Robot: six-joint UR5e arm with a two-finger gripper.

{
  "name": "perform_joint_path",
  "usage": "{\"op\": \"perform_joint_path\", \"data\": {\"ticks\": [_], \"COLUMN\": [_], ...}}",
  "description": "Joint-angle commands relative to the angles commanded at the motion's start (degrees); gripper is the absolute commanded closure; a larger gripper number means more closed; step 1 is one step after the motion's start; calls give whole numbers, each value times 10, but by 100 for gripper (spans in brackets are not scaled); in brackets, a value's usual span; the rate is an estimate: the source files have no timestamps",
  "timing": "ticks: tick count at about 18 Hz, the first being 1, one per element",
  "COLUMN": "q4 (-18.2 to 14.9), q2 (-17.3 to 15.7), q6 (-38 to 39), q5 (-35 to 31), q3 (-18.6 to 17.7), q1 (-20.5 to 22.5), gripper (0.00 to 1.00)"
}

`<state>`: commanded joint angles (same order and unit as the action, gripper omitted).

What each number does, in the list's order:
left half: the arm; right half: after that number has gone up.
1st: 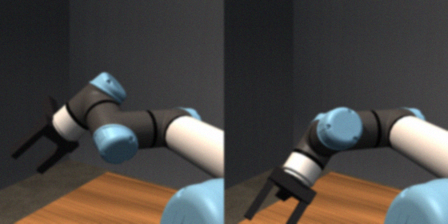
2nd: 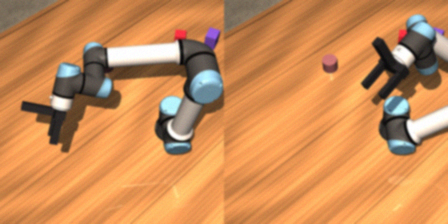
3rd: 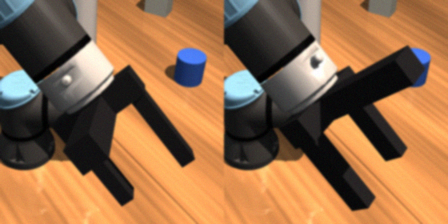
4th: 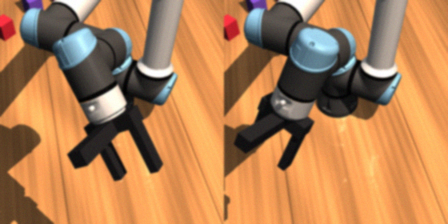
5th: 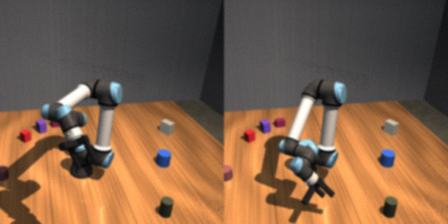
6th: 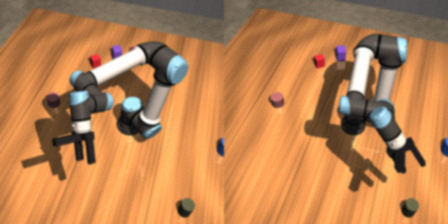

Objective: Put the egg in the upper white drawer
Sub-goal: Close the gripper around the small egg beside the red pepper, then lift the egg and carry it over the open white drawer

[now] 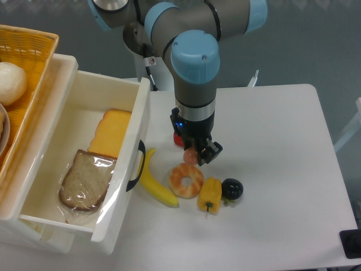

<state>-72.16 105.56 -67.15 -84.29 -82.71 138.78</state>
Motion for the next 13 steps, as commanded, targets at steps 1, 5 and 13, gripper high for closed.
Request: {"op": "perform_joint_path", "data": {"ticks": [1, 5, 13], "q4": [0, -1, -19], "q2": [-3, -32, -95], "q6": [1, 32, 46], "q5": [0, 1, 36], "q3": [0, 1, -7], "q1": [1, 8, 17], "gripper": [67, 67, 67]}}
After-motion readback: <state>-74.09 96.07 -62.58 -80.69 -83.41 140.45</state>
